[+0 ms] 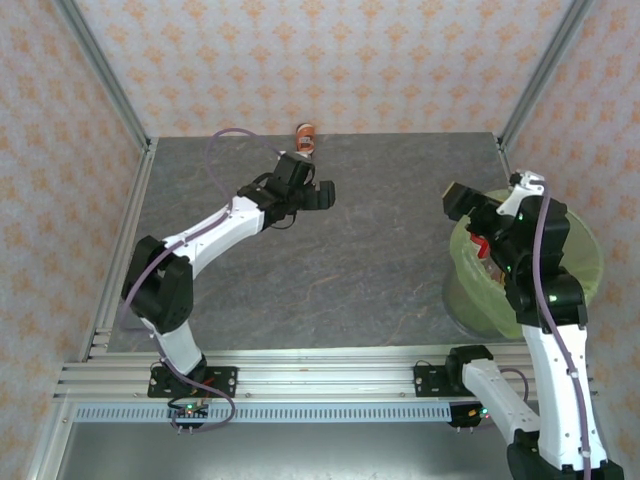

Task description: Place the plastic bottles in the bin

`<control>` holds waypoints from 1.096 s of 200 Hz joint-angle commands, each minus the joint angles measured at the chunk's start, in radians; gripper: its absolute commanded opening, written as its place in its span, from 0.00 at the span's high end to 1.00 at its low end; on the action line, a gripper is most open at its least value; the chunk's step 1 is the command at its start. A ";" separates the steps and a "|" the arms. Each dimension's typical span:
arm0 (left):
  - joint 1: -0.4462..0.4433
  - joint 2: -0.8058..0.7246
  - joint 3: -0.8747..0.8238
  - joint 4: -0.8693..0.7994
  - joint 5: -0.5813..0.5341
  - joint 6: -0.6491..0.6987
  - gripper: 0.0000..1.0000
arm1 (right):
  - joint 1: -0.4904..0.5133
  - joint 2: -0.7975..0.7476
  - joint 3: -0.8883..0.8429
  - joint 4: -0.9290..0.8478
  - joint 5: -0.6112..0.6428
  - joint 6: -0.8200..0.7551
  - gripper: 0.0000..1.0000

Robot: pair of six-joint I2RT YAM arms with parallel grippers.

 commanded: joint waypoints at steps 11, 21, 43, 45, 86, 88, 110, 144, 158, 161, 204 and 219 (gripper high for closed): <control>0.038 0.104 0.125 -0.132 -0.062 -0.029 0.00 | 0.067 0.031 -0.011 0.126 -0.139 0.038 0.01; 0.052 0.147 0.172 -0.162 -0.038 -0.022 0.00 | 0.096 0.041 -0.016 0.145 -0.140 0.033 0.01; 0.077 0.244 0.261 -0.221 -0.060 -0.031 0.00 | 0.173 0.072 -0.023 0.167 -0.117 0.016 0.01; 0.080 0.252 0.269 -0.223 -0.061 -0.031 0.00 | 0.181 0.075 -0.024 0.168 -0.113 0.013 0.01; 0.130 0.377 0.395 -0.251 -0.008 -0.005 0.00 | 0.321 0.122 -0.078 0.284 -0.044 0.006 0.01; 0.130 0.382 0.404 -0.257 -0.014 0.001 0.00 | 0.327 0.125 -0.080 0.287 -0.038 0.005 0.01; 0.130 0.459 0.512 -0.323 -0.075 0.045 0.00 | 0.400 0.159 -0.094 0.302 0.053 -0.032 0.01; 0.130 0.584 0.685 -0.432 -0.131 0.061 0.00 | 0.458 0.188 -0.127 0.364 0.112 -0.031 0.01; 0.132 0.628 0.736 -0.453 -0.134 0.056 0.00 | 0.463 0.186 -0.159 0.417 0.107 -0.002 0.01; 0.131 0.637 0.747 -0.456 -0.134 0.056 0.00 | 0.464 0.186 -0.165 0.428 0.105 0.005 0.01; 0.141 0.771 0.930 -0.515 -0.124 0.050 0.00 | 0.469 0.179 -0.204 0.443 0.135 0.030 0.01; 0.143 0.822 0.994 -0.533 -0.104 0.052 0.00 | 0.469 0.172 -0.206 0.432 0.145 0.031 0.01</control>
